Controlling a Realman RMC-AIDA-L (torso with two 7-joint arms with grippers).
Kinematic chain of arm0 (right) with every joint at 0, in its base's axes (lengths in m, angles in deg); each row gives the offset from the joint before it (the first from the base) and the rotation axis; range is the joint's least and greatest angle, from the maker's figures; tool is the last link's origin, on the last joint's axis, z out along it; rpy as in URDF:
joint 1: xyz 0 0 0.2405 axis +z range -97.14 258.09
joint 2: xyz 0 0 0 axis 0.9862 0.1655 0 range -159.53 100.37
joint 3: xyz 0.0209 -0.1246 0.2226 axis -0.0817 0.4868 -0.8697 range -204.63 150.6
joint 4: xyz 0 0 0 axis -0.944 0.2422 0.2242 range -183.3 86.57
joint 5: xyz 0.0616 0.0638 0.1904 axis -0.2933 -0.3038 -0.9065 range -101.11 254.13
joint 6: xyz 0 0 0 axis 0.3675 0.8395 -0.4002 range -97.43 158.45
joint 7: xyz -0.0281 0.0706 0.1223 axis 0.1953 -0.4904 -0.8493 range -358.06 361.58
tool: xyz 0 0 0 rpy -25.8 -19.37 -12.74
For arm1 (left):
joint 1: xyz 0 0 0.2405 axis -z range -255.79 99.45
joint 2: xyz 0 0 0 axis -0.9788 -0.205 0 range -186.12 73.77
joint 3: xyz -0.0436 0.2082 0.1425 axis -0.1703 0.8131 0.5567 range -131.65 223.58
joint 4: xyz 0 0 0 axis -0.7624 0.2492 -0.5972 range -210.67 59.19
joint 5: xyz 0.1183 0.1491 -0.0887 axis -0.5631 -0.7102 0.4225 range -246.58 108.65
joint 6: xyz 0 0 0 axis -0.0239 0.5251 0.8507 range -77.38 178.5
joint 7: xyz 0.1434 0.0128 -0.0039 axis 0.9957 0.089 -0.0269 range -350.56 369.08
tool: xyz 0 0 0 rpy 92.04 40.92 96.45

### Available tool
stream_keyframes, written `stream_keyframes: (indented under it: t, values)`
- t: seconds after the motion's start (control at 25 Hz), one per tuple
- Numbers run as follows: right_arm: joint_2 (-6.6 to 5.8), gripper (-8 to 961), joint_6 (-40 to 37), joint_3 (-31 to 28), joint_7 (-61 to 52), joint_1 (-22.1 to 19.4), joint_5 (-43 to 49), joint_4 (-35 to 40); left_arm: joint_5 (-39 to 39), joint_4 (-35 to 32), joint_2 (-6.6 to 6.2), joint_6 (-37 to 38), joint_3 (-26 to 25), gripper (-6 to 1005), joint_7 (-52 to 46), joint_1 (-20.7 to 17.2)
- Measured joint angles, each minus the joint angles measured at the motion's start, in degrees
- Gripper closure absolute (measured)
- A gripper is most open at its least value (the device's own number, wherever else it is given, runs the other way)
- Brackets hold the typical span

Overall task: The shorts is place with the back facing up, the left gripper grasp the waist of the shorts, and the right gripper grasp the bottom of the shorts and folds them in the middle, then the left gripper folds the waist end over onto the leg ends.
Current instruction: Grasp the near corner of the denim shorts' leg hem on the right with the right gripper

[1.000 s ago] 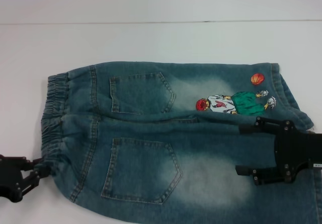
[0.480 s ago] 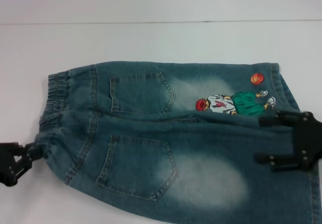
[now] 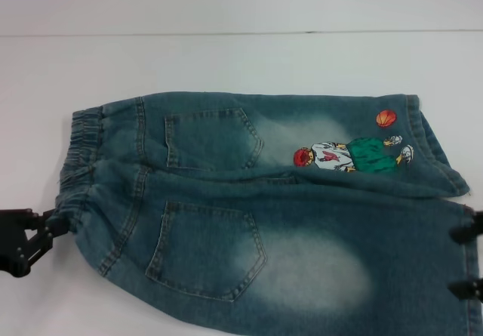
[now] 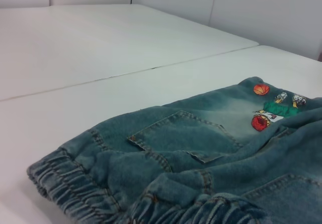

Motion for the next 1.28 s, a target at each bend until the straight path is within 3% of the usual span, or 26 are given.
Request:
stream_keyframes:
  t: [0.6,1.28]
  values:
    - [0.37,26,-0.7,16.3,-13.1,4.3,14.7,1.6,0.0,0.4,0.06,-0.4,-0.3,879,0.2,-0.2]
    - [0.85,25,-0.8,26.3,-17.4,2.6,17.2,-1.0,0.0,0.9,0.06,-0.7,-0.6,880,0.1,0.0]
